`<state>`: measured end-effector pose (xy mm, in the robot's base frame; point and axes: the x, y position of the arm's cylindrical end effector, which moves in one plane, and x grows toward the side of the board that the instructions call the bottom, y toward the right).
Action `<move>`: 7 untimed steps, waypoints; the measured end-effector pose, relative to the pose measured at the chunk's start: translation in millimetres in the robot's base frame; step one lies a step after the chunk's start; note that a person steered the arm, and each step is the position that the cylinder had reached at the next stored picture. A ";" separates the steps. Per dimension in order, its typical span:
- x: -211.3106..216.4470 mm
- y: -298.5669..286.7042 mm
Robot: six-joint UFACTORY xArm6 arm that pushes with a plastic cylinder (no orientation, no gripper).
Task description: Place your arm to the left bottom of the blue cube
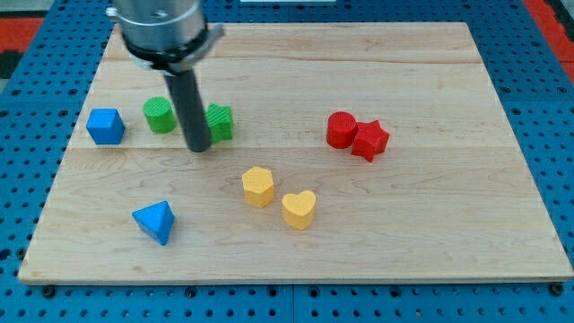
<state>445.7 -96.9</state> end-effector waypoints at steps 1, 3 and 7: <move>0.2 45.8; -20.7 -5.2; 50.6 -207.2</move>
<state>496.3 -304.1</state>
